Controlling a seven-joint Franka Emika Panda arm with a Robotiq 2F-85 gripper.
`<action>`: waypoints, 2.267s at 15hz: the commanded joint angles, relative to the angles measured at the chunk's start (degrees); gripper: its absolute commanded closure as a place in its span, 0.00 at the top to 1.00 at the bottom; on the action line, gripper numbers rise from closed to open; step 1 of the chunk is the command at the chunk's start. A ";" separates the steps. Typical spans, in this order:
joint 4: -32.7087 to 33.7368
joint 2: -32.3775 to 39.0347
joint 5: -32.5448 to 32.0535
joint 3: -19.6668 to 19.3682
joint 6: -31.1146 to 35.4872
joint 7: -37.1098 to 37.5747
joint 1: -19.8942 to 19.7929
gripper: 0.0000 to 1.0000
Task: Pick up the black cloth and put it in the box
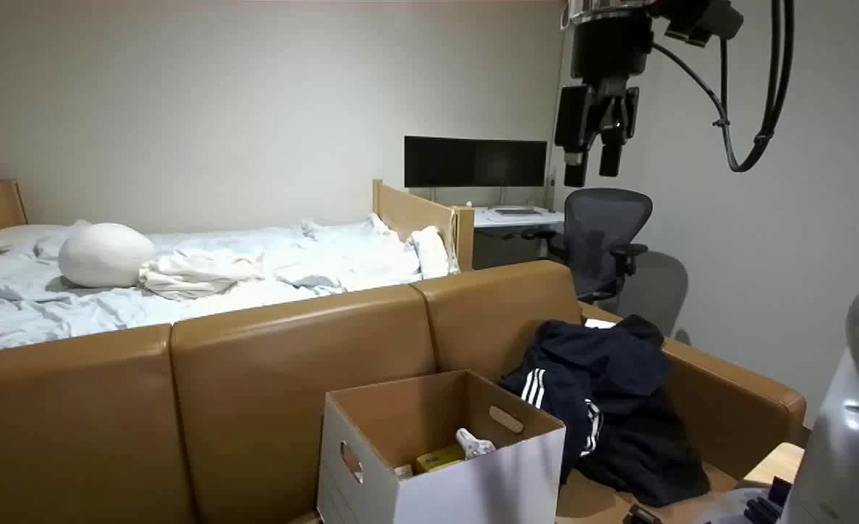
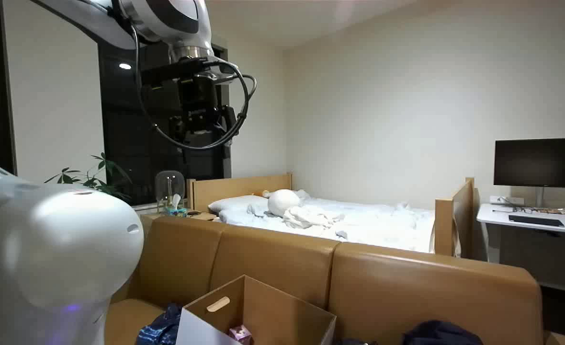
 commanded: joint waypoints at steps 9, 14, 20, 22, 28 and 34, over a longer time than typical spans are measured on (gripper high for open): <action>0.18 0.13 -0.28 -0.32 -0.16 0.33 0.52 1.00; 0.18 0.13 -0.28 -0.32 -0.16 0.33 0.52 1.00; 0.39 2.05 1.22 -5.27 6.65 1.60 -2.42 1.00; 0.76 3.17 1.34 -9.42 11.83 0.87 -4.56 1.00; 3.03 15.01 3.28 -20.78 34.57 1.04 -10.58 1.00; 0.97 28.62 7.04 -20.24 52.84 10.75 -15.27 1.00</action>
